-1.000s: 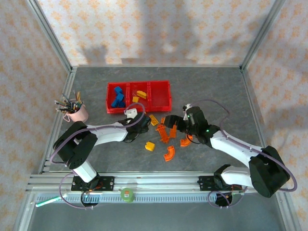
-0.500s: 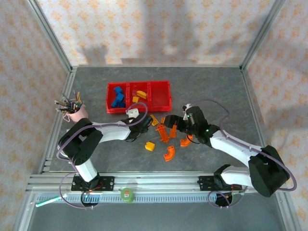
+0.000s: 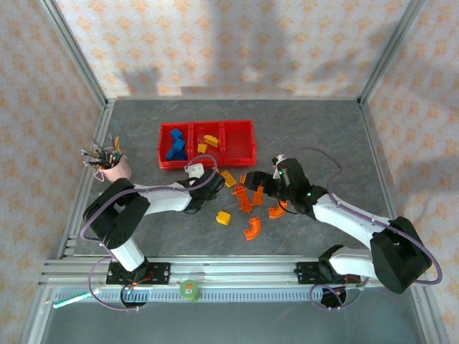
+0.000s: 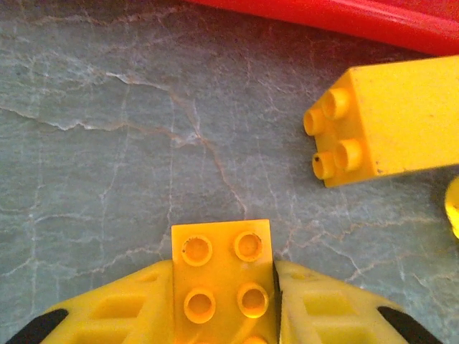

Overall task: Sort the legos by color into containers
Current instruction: Pick up the lego from the center of the table, then place the lego in the container.

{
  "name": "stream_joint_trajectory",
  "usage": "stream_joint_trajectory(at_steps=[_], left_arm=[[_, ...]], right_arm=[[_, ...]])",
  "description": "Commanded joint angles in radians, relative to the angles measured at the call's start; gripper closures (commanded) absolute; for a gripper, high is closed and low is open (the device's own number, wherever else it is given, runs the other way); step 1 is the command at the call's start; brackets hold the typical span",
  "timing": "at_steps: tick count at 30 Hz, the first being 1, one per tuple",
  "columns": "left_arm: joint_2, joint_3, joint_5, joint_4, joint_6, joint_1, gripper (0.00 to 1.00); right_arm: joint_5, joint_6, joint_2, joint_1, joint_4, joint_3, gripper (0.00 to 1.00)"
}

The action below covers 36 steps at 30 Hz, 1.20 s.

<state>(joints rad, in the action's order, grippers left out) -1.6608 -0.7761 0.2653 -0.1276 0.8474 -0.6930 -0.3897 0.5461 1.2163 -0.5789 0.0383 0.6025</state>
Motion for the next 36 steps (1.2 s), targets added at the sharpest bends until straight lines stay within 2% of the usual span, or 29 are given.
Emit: stream_joint_trajectory(at_steps=[1, 8, 14, 21, 31, 34, 36], left_arm=[[0.048, 0.016, -0.043, 0.004, 0.013, -0.005, 0.68], [0.151, -0.017, -0.017, -0.044, -0.019, -0.004, 0.68], [0.157, -0.154, 0.044, -0.097, -0.123, 0.039, 0.67], [0.0, -0.367, 0.077, -0.12, -0.202, 0.109, 0.67], [-0.291, -0.647, 0.045, -0.118, -0.298, 0.209, 0.67], [-0.36, -0.738, 0.038, -0.173, -0.314, 0.224, 0.64], [-0.377, -0.769, 0.027, -0.195, -0.326, 0.226, 0.58]], right_arm=[[-0.003, -0.01, 0.002, 0.005, 0.004, 0.031, 0.0], [-0.005, -0.012, -0.008, 0.005, -0.003, 0.053, 0.0], [0.004, -0.006, 0.001, 0.007, -0.001, 0.093, 0.0], [0.027, 0.028, 0.031, 0.017, 0.04, 0.109, 0.0], [0.032, 0.026, 0.055, 0.021, 0.044, 0.129, 0.0], [0.03, 0.026, 0.055, 0.021, 0.043, 0.133, 0.0], [0.029, 0.025, 0.052, 0.021, 0.041, 0.134, 0.0]])
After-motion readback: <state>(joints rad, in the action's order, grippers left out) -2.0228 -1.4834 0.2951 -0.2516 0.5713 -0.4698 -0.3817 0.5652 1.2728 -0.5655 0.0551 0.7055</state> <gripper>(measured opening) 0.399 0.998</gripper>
